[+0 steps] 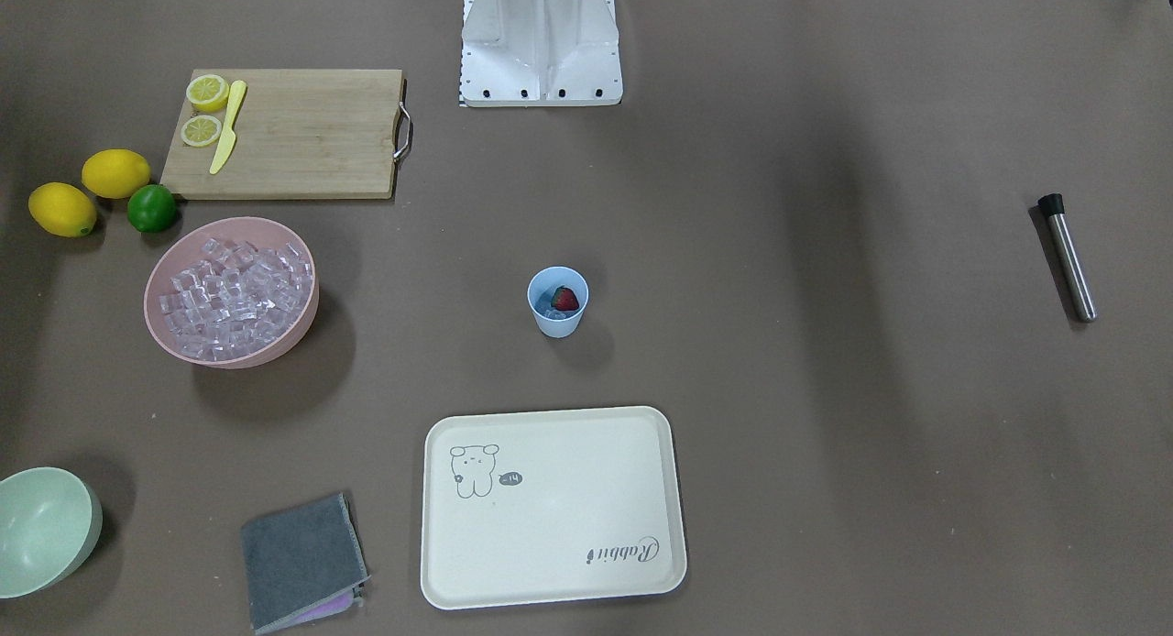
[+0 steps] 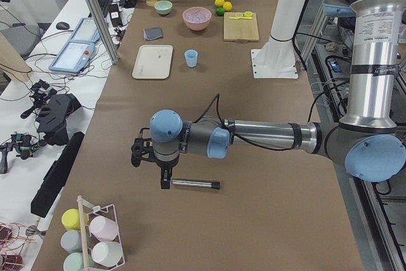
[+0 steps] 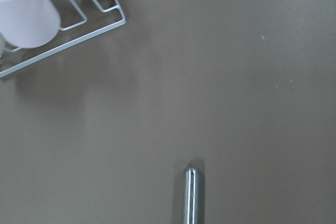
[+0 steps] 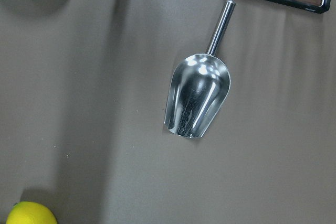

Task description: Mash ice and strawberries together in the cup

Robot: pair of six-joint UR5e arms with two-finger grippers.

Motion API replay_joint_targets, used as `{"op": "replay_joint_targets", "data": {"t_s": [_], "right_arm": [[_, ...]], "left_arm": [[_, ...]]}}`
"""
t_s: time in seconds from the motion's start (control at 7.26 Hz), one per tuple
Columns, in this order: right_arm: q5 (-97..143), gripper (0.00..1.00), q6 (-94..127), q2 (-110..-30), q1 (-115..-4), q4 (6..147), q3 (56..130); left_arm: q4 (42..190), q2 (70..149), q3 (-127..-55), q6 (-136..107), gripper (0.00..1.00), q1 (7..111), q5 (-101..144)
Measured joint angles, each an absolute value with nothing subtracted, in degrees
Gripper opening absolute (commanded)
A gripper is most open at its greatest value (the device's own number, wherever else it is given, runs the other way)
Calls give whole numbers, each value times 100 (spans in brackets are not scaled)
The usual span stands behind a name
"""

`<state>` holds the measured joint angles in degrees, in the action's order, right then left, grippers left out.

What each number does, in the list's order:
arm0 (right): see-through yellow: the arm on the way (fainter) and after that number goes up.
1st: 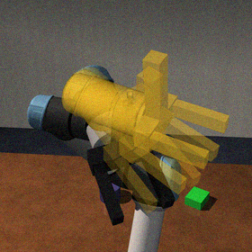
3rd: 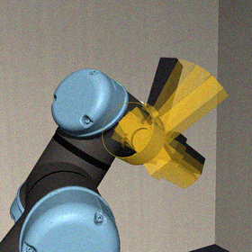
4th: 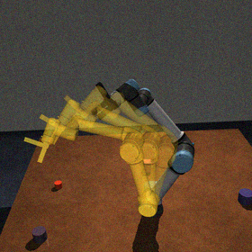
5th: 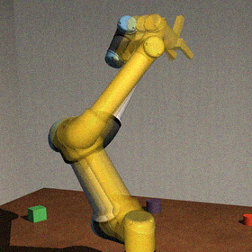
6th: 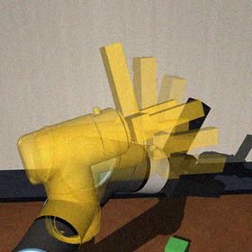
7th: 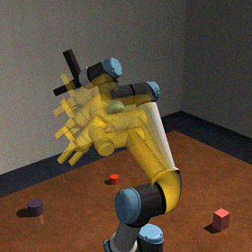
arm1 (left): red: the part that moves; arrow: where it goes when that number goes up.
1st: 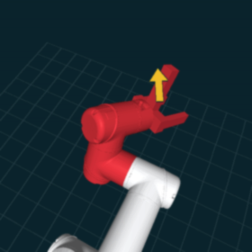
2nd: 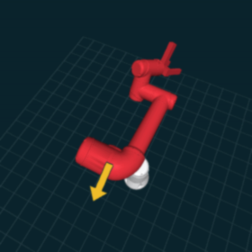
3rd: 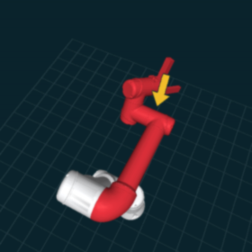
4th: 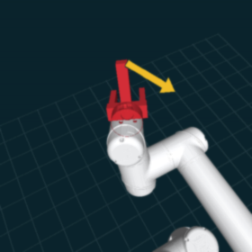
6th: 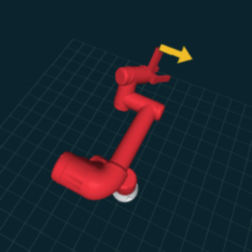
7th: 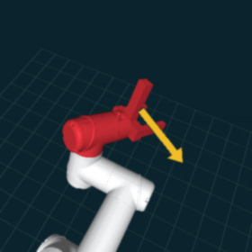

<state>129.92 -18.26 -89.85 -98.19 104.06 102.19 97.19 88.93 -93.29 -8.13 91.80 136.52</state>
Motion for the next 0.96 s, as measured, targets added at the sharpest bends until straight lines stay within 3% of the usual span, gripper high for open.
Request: {"op": "replay_joint_targets", "data": {"t_s": [0.96], "right_arm": [[12999,99,-1771,-8990,-9681,10407,10107]], "left_arm": [[9989,8711,-9333,-792,97,9198,13635]]}}
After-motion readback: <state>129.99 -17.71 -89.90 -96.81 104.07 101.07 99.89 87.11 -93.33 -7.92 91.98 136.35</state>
